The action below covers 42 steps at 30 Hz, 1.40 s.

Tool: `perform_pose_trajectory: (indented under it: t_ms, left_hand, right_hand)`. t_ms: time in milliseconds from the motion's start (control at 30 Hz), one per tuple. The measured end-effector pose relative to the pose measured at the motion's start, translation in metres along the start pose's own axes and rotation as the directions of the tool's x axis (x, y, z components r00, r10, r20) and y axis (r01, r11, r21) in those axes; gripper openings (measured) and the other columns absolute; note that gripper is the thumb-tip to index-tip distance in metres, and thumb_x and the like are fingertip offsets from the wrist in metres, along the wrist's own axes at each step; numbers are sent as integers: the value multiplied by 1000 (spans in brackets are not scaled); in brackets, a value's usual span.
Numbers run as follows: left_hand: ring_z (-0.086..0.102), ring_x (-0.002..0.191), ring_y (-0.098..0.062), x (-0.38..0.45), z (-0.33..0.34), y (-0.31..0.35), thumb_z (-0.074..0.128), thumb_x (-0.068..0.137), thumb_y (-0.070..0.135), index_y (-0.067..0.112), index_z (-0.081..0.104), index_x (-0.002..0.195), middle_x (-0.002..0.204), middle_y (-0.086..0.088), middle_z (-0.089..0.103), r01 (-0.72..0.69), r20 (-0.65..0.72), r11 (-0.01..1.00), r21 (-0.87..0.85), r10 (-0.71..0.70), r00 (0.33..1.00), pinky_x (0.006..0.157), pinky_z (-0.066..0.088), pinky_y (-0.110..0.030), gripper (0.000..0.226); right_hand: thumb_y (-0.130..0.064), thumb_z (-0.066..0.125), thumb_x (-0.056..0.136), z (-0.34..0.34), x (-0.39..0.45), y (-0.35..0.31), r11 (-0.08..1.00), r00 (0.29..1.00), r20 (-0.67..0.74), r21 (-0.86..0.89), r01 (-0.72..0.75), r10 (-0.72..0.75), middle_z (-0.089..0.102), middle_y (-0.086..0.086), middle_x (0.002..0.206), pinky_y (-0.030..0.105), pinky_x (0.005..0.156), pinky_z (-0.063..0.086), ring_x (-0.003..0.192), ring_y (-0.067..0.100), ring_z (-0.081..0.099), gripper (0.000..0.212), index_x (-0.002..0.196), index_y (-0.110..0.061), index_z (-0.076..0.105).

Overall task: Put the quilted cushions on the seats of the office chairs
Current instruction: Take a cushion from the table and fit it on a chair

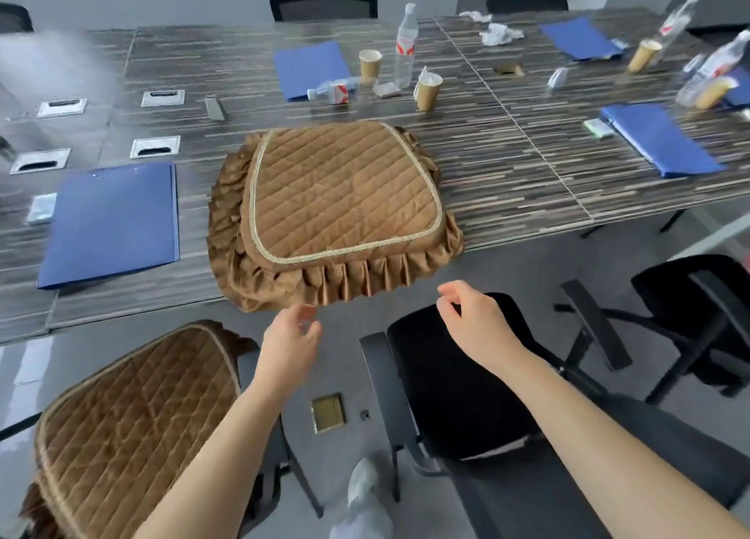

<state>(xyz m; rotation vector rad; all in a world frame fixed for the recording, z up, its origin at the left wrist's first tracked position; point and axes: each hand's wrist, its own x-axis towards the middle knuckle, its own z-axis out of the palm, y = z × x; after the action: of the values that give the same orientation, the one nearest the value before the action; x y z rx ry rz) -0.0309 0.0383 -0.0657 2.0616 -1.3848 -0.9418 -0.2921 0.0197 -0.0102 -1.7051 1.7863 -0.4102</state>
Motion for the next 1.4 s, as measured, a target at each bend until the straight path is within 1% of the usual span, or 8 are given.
perform_pose_trajectory:
  t_ms: [267, 400, 533, 667, 800, 1000, 1200, 1400]
  left_hand:
    - [46, 131, -33, 160, -36, -3, 58, 91, 38, 5, 40, 142, 141, -16, 49, 206, -84, 966, -156, -221, 972, 108, 38, -46, 63]
    - [45, 129, -40, 214, -45, -22, 57, 85, 47, 6, 37, 142, 141, -18, 49, 333, -81, 941, -64, -337, 938, 104, 41, -53, 74]
    - [44, 132, -36, 232, -34, -34, 65, 72, 45, 15, 27, 148, 143, -13, 46, 435, 66, 868, -239, -432, 899, 108, 39, -52, 91]
    - [56, 118, -33, 246, -32, -48, 62, 53, 45, 17, 41, 139, 132, -9, 56, 483, 38, 806, -344, -502, 864, 98, 49, -51, 93]
    - [60, 111, -29, 242, -42, -28, 68, 65, 34, 12, 44, 139, 128, -6, 58, 426, -34, 759, -492, -506, 862, 91, 54, -45, 80]
    - [71, 96, -26, 233, -55, -15, 73, 81, 26, 14, 62, 114, 109, -9, 71, 311, 44, 667, -677, -385, 922, 86, 58, -44, 37]
    - [59, 112, -24, 211, -54, 10, 65, 89, 20, 20, 46, 128, 125, -4, 57, 183, -160, 878, -442, -278, 947, 98, 50, -46, 43]
    - [43, 124, -23, 157, -32, 34, 58, 94, 13, 10, 41, 137, 136, -8, 37, 46, -336, 979, -197, -112, 935, 99, 31, -28, 46]
  right_hand:
    - [-29, 48, 97, 4, 155, -6, 954, 964, 39, 133, -267, 265, 56, 5, 130, 25, 85, 37, 114, 19, 53, 39, 131, -12, 51]
    - [-30, 50, 96, 12, 203, 3, 898, 912, 36, 162, -409, 408, 56, 10, 131, 32, 93, 40, 119, 29, 52, 43, 131, -6, 52]
    - [-36, 56, 89, 21, 230, 21, 783, 834, 103, 299, -545, 542, 56, 11, 119, 46, 101, 45, 115, 31, 55, 58, 135, -3, 46]
    - [-33, 63, 85, 25, 248, 35, 672, 765, 139, 398, -624, 629, 52, 8, 128, 43, 102, 43, 118, 29, 52, 64, 138, -5, 40]
    - [-23, 64, 88, 26, 263, 32, 588, 754, 167, 527, -613, 636, 54, 12, 119, 34, 94, 44, 104, 25, 54, 52, 132, -4, 44]
    - [-29, 74, 76, 7, 276, 14, 520, 744, 48, 684, -511, 667, 62, 11, 117, 48, 93, 50, 101, 31, 63, 56, 123, -9, 51]
    - [-23, 70, 83, -12, 267, 4, 721, 783, -179, 549, -423, 596, 56, 5, 118, 33, 89, 44, 109, 27, 56, 52, 125, -2, 49]
    - [-19, 59, 90, -21, 225, 12, 853, 850, -338, 475, -217, 405, 55, 0, 130, 41, 103, 43, 117, 21, 53, 45, 133, -15, 46]
